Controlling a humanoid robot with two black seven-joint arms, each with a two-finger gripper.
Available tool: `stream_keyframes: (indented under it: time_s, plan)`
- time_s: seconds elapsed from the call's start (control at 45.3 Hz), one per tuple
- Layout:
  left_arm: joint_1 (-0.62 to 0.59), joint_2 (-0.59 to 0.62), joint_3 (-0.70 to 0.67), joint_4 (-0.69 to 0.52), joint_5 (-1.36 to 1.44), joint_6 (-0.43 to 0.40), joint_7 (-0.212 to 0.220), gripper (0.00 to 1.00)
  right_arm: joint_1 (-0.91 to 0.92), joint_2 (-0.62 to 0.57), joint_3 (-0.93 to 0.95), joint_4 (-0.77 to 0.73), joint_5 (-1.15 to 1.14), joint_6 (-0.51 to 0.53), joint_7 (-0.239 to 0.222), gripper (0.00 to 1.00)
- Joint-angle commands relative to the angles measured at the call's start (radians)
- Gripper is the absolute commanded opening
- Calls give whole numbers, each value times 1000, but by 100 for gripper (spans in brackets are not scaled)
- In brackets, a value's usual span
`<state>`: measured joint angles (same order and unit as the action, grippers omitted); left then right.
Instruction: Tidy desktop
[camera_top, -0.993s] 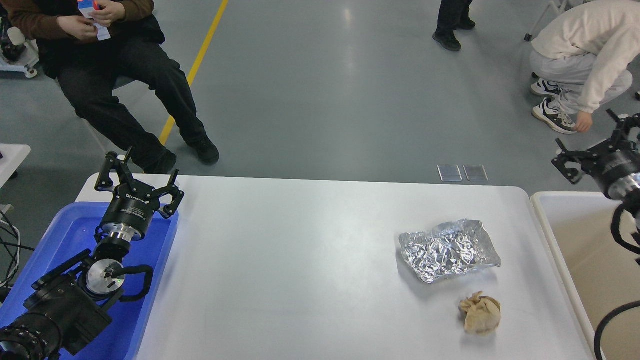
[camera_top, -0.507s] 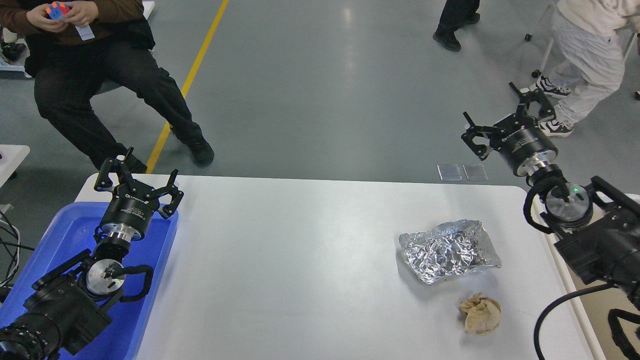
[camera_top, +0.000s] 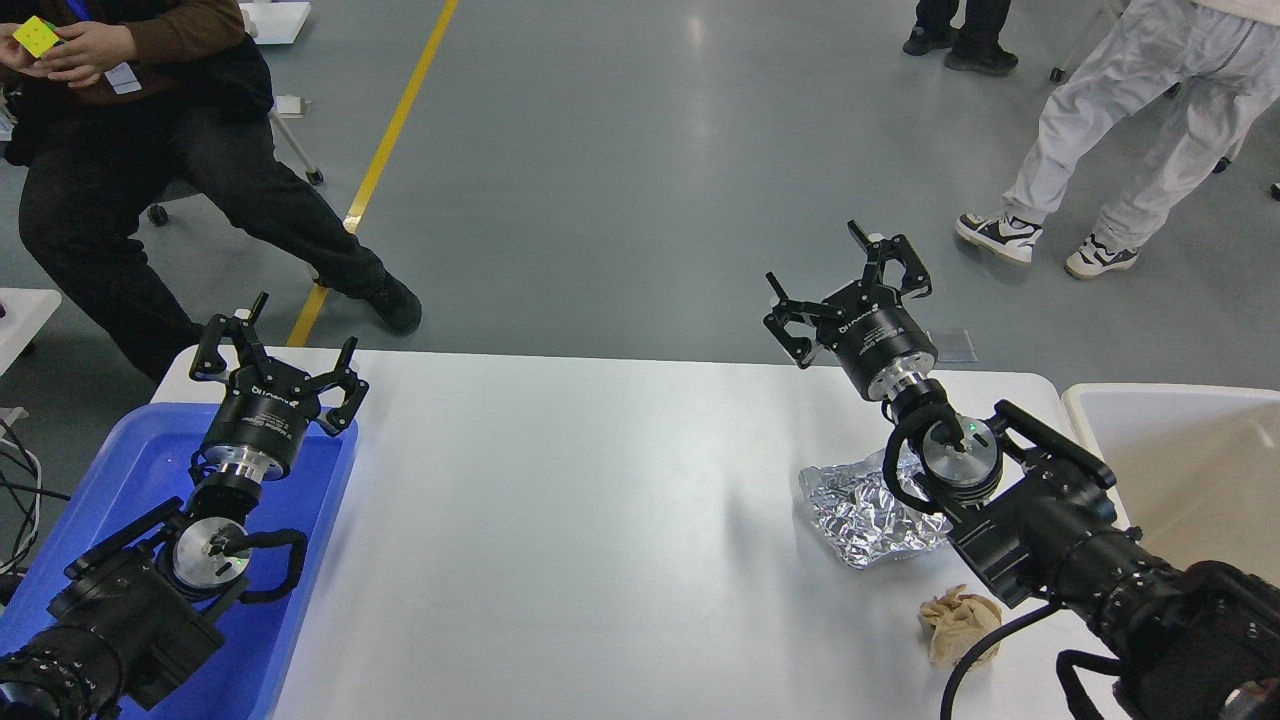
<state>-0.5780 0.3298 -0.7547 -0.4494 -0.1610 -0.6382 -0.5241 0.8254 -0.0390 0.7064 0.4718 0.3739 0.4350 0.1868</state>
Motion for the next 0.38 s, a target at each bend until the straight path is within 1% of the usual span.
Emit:
stream_keyframes:
  time_s: [0.0,0.353]
  plan:
    - [0,0,0,0,0,0,-1,100,-52,30,-5,-1,-1,7,5,100]
    - [0,0,0,0,0,0,1,100,-92,28,-4,-7,0,11,10,100]
